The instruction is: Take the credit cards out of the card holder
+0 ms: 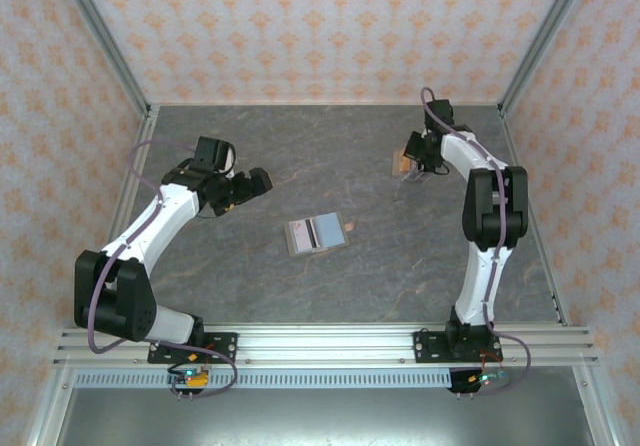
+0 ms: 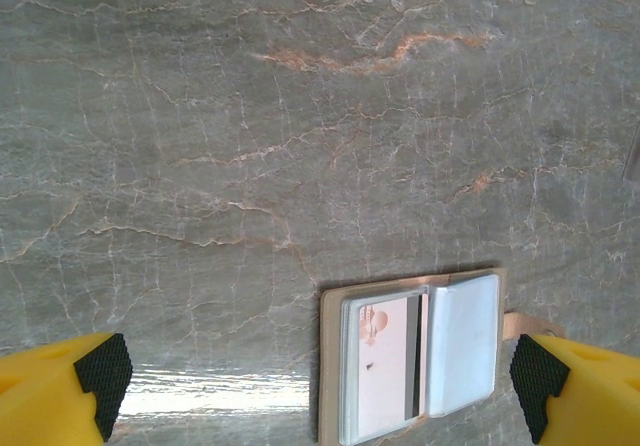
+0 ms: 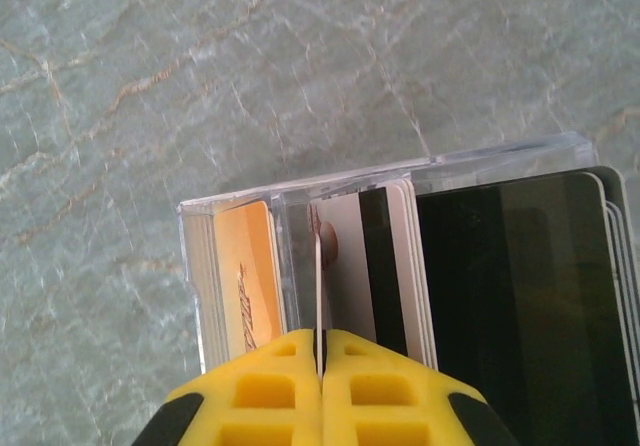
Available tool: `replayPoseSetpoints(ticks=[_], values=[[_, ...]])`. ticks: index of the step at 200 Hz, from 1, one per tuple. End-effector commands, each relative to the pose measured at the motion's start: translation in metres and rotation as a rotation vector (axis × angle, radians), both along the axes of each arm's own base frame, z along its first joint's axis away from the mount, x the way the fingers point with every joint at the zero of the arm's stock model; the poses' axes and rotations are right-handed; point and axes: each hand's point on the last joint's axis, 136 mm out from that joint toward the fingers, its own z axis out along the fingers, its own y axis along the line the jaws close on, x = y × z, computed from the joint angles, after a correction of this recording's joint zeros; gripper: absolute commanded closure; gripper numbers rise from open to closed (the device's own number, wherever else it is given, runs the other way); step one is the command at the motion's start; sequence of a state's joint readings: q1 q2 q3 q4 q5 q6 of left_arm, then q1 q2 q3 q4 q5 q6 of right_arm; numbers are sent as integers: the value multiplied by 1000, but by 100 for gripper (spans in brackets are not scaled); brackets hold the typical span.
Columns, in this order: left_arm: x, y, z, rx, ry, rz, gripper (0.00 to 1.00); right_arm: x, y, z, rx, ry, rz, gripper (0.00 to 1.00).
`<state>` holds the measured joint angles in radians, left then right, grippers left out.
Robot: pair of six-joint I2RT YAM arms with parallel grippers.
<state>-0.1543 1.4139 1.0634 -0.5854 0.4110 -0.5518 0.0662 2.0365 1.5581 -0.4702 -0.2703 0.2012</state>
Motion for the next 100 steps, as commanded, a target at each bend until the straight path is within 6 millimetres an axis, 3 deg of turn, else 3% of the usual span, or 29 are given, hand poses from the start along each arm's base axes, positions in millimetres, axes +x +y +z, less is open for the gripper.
replayPoseSetpoints(ticks=[1, 46, 77, 100], values=[[1, 2, -8, -13, 14, 14, 0, -6, -5, 22, 2, -42, -30, 90], [1, -3, -5, -39, 6, 4, 0, -12, -16, 32, -43, -24, -71, 77], [-1, -3, -5, -42, 10, 6, 0, -20, -17, 55, -35, -57, -86, 71], [-3, -1, -7, -44, 25, 34, 0, -36, -7, 68, 15, -56, -73, 60]])
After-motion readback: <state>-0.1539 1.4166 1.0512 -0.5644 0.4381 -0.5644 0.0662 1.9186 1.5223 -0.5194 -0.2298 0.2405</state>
